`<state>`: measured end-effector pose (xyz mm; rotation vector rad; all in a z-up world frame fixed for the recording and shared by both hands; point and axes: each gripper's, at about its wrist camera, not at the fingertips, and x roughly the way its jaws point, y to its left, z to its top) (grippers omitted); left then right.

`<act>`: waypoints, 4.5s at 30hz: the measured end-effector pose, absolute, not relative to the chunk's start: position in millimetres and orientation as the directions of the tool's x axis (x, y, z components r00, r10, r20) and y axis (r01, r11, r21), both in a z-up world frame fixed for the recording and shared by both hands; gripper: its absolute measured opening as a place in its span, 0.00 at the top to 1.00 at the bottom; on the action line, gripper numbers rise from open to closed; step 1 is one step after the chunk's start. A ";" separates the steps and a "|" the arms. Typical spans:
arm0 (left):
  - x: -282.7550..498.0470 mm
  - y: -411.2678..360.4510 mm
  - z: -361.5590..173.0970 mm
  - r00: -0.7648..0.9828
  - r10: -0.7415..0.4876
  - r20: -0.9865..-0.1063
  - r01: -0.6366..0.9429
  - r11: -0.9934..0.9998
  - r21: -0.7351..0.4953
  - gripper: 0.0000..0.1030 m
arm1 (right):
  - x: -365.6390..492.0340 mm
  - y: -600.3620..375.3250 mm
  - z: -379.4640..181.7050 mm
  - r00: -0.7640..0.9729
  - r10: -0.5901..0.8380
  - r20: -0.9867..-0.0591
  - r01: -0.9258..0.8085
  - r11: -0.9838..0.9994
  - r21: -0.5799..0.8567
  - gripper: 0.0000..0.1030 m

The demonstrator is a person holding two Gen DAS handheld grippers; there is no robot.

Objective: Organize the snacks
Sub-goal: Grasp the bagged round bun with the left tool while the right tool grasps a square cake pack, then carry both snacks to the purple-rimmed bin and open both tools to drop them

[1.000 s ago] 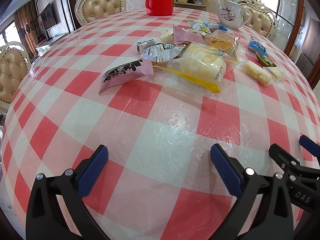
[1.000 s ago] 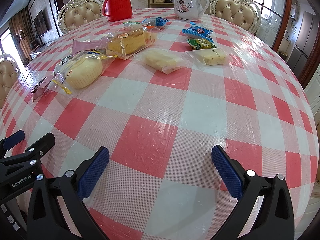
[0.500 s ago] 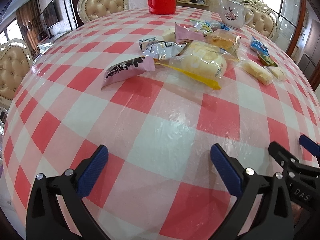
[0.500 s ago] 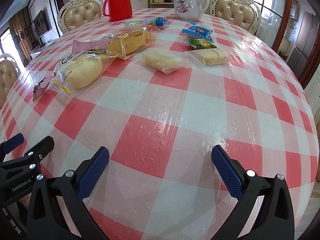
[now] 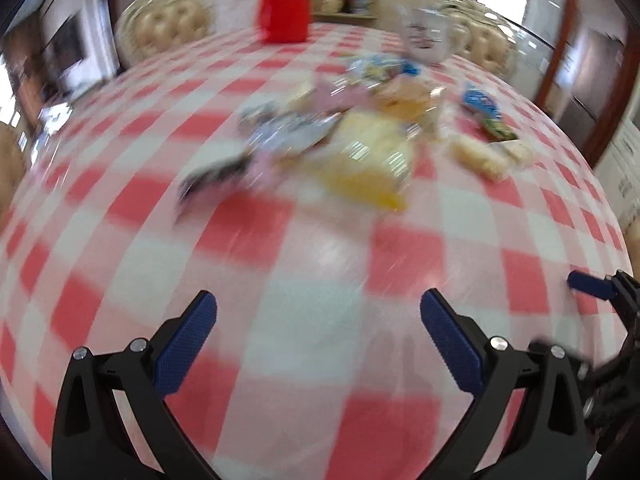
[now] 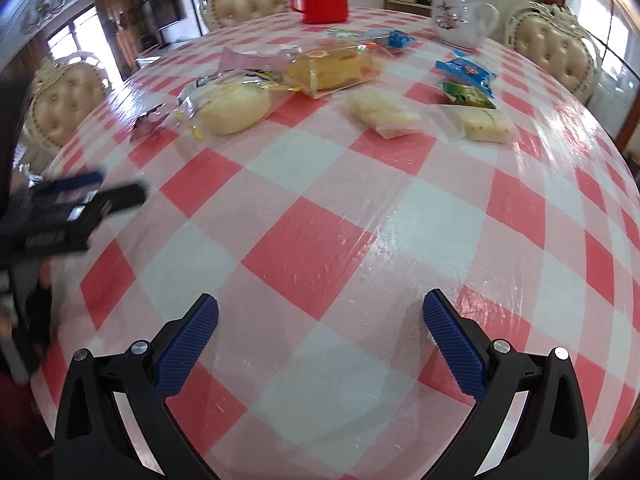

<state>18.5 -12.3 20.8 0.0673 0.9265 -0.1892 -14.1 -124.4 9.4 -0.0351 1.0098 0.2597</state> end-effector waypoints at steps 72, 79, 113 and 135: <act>75.4 -51.8 8.7 0.559 -0.235 -0.795 0.205 0.968 -0.141 0.61 | 60.0 -183.1 13.2 0.624 0.317 -0.714 -0.225 0.948 0.225 0.61; 26.7 -40.0 42.7 0.640 -0.268 -0.720 0.214 0.962 -0.168 0.01 | 48.9 -190.0 13.7 0.632 0.318 -0.706 -0.197 0.948 0.251 0.61; -4.4 -22.1 38.2 0.713 -0.136 -0.687 0.050 0.988 -0.144 0.38 | -2.2 -155.6 27.1 0.662 0.410 -0.628 -0.262 0.911 0.319 0.61; -131.2 65.9 52.6 0.714 -0.021 -0.700 -0.079 0.991 -0.110 0.38 | -74.9 -50.6 33.5 0.591 0.505 -0.630 -0.409 0.860 0.306 0.61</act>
